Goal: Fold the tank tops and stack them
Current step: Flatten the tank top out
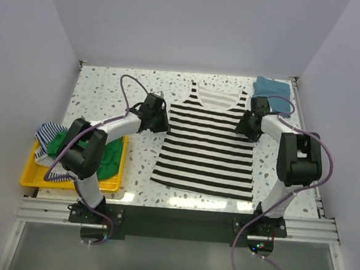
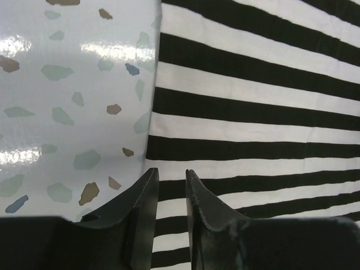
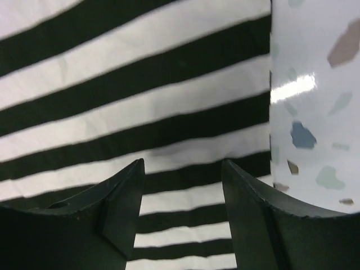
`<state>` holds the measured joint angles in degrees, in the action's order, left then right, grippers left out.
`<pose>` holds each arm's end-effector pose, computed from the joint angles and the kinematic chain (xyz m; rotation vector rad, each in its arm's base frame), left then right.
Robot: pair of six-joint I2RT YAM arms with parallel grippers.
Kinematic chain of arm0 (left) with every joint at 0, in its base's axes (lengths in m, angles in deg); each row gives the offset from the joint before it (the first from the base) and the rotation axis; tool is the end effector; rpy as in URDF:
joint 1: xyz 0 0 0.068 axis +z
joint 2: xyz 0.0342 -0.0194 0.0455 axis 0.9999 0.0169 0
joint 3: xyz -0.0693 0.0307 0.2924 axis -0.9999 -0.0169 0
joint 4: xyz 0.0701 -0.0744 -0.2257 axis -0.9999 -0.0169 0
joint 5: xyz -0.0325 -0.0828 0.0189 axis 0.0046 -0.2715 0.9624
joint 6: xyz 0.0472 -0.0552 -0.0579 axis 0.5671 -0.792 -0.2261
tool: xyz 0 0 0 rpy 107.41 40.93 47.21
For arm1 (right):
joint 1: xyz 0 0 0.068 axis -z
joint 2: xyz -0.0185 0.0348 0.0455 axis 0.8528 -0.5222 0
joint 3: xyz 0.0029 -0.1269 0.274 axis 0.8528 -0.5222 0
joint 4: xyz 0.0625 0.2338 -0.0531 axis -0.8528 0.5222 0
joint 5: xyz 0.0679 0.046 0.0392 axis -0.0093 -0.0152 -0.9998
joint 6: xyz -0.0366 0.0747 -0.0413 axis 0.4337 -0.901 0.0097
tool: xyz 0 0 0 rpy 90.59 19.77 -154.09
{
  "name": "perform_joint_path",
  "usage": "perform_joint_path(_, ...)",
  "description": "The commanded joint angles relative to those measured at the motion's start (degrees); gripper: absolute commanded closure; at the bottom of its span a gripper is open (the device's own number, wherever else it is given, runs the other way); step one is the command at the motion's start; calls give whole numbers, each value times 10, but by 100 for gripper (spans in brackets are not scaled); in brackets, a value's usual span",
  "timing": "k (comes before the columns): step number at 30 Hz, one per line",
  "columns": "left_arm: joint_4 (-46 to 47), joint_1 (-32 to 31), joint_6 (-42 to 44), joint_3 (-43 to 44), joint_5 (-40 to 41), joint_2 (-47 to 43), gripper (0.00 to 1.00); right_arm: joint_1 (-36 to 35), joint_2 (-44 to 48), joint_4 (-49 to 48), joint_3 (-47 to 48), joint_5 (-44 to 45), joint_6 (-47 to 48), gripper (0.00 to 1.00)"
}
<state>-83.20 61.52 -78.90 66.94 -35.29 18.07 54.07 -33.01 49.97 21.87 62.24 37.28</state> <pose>0.3547 -0.1875 0.1890 -0.2622 2.5113 -0.5404 0.3702 0.0215 0.1655 0.6615 2.5676 0.0951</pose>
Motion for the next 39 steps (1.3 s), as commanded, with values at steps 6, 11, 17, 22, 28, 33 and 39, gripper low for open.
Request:
perform_joint_path(6,36,-1,-71,-99,54,-56,71,-1,-135,25,158,19,27,41)
perform_joint_path(11,36,-1,-102,-157,62,-115,71,-9,-217,56,257,-4,37,42)
perform_joint_path(17,10,0,-111,-148,59,-165,69,-60,-341,117,447,-17,63,42)
perform_joint_path(22,-7,20,-102,-108,52,-172,65,-84,-357,177,516,19,71,38)
perform_joint_path(28,5,64,-73,-19,26,-92,63,-82,-284,138,399,49,80,29)
perform_joint_path(33,7,70,-47,65,19,14,62,-54,-162,78,243,68,72,20)
perform_joint_path(39,49,72,-51,101,-10,79,62,-27,-85,39,172,50,84,15)
